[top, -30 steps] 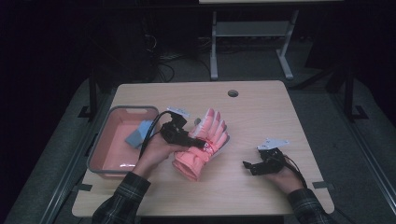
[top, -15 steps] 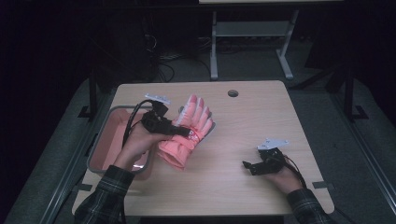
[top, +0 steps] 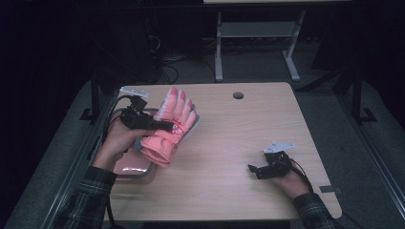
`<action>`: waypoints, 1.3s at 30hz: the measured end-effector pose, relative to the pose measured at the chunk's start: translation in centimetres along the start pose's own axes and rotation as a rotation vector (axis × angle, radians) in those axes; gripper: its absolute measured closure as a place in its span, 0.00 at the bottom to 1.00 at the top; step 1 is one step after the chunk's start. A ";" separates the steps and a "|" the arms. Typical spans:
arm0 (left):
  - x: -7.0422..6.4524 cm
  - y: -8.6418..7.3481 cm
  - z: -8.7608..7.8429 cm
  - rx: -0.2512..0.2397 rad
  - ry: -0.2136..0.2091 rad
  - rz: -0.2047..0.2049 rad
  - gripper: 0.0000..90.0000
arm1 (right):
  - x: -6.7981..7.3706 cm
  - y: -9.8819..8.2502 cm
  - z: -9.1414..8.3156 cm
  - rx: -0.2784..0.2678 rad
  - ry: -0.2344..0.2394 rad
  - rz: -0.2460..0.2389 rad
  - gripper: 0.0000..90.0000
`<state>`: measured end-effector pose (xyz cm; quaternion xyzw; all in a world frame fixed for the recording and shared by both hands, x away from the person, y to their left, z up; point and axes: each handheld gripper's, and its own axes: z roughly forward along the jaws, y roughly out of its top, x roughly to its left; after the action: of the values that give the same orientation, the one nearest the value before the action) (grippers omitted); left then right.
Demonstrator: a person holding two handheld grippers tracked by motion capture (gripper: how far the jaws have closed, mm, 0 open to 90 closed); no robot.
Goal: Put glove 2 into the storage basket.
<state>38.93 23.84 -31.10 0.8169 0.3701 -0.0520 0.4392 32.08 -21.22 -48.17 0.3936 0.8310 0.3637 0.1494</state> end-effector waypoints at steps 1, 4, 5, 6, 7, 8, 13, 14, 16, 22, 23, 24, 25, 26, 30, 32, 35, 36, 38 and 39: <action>0.2 -0.1 -0.4 -0.003 0.009 -0.003 0.66 | 0.0 0.0 0.0 -0.002 0.000 -0.005 0.14; 0.8 -0.4 -1.6 -0.012 0.037 -0.014 0.66 | 0.0 0.0 0.0 -0.001 0.000 -0.003 0.14; 1.1 -0.6 -2.0 -0.011 0.047 -0.016 0.66 | 0.0 0.0 0.0 0.001 0.000 0.001 0.14; 1.4 -0.7 -2.4 -0.015 0.055 -0.021 0.66 | 0.0 0.0 0.0 0.000 0.000 0.000 0.14; 1.6 -0.9 -2.8 -0.020 0.063 -0.030 0.66 | 0.0 0.0 0.0 -0.002 0.000 -0.005 0.14; 1.9 -1.1 -3.2 -0.024 0.072 -0.037 0.66 | 0.0 0.0 0.0 0.000 0.000 -0.002 0.14; 3.5 -1.9 -5.2 -0.054 0.114 -0.082 0.66 | 0.0 0.0 0.0 0.002 0.000 0.002 0.14; 3.8 -2.1 -5.6 -0.056 0.122 -0.091 0.66 | 0.0 0.0 0.0 0.002 -0.001 0.002 0.14; 4.4 -2.5 -6.1 -0.063 0.146 -0.110 0.66 | 0.0 0.0 0.0 0.002 -0.001 0.004 0.14; 6.1 -4.0 -6.7 -0.057 0.196 -0.153 0.65 | 0.0 0.0 0.0 0.001 -0.002 0.000 0.14; 6.3 -4.2 -6.6 -0.054 0.202 -0.157 0.65 | 0.0 0.0 0.0 0.002 -0.002 0.005 0.14; 6.6 -4.4 -6.5 -0.049 0.209 -0.162 0.65 | 0.0 0.0 0.0 0.001 -0.002 0.001 0.14; 6.9 -4.6 -6.4 -0.044 0.213 -0.167 0.65 | 0.0 0.0 0.0 0.001 -0.002 0.001 0.14; 7.1 -4.8 -6.2 -0.039 0.218 -0.174 0.65 | 0.0 0.0 0.0 0.001 -0.002 0.001 0.14; 7.9 -5.5 -5.4 -0.003 0.241 -0.189 0.65 | 0.0 0.0 0.0 0.002 -0.002 0.002 0.14; 8.3 -5.8 -4.9 0.011 0.243 -0.200 0.65 | 0.0 0.0 0.0 0.002 -0.003 0.001 0.14; 8.7 -6.4 -4.1 0.032 0.234 -0.207 0.65 | 0.0 0.0 0.0 0.002 -0.002 0.002 0.14; 8.7 -6.5 -3.8 0.039 0.239 -0.212 0.64 | 0.0 0.0 0.0 0.002 -0.003 0.002 0.14; 8.8 -6.8 -3.2 0.063 0.253 -0.212 0.64 | 0.0 0.0 0.0 0.001 -0.003 0.001 0.14; 9.0 -7.0 -2.9 0.077 0.255 -0.209 0.64 | 0.0 0.0 0.0 0.001 -0.003 0.001 0.14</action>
<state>40.12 33.45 -37.76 0.7903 0.5033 -0.0074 0.3494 32.08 -21.18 -48.17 0.3948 0.8307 0.3627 0.1500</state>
